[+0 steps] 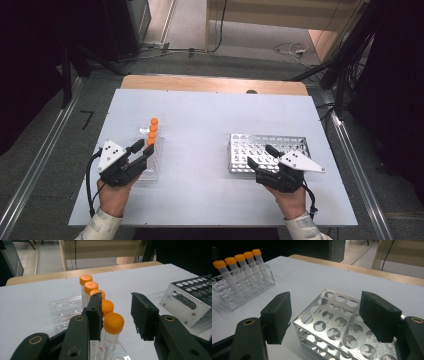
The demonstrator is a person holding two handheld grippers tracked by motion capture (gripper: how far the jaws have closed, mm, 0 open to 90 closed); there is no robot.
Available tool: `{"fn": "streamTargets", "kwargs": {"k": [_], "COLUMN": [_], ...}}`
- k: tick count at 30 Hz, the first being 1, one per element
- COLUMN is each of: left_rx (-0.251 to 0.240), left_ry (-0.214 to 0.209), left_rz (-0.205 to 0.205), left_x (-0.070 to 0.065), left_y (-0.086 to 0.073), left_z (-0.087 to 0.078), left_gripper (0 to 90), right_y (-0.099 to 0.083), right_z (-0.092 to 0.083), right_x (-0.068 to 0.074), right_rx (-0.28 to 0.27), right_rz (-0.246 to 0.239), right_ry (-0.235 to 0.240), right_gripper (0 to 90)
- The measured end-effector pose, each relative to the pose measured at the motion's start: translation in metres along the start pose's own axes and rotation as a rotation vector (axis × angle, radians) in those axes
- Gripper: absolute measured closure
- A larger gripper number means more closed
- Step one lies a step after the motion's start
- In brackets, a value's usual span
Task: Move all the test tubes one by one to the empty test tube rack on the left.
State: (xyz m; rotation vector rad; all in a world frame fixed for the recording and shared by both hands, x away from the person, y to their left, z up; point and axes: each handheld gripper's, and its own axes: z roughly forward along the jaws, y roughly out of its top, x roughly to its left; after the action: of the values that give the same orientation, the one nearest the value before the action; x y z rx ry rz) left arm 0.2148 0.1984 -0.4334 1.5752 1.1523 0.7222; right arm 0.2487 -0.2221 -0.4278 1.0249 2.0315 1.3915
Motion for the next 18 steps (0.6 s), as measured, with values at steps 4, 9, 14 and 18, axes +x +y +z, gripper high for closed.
{"fn": "streamTargets", "kwargs": {"k": [4,9,14,18], "left_rx": [-0.008,-0.013,-0.017,-0.017], "left_ry": [-0.006,-0.013,-0.013,-0.012], "left_rz": [-0.006,-0.011,-0.016,-0.016], "left_x": [0.000,-0.002,-0.002,-0.003], "left_y": [0.000,0.001,0.001,0.001], "left_z": [-0.001,-0.002,-0.003,-0.003], "left_gripper": [56.5,53.0,49.8,46.5], "right_y": [0.000,-0.001,-0.001,-0.002], "right_z": [0.000,0.000,0.000,0.000], "right_x": [-0.001,-0.004,-0.008,-0.011], "right_rx": [-0.002,0.003,0.003,0.009], "right_rz": [0.002,0.003,0.011,0.017], "right_ry": [-0.004,-0.013,-0.029,-0.039], "right_gripper": [24.8,24.8,24.8,24.8]}}
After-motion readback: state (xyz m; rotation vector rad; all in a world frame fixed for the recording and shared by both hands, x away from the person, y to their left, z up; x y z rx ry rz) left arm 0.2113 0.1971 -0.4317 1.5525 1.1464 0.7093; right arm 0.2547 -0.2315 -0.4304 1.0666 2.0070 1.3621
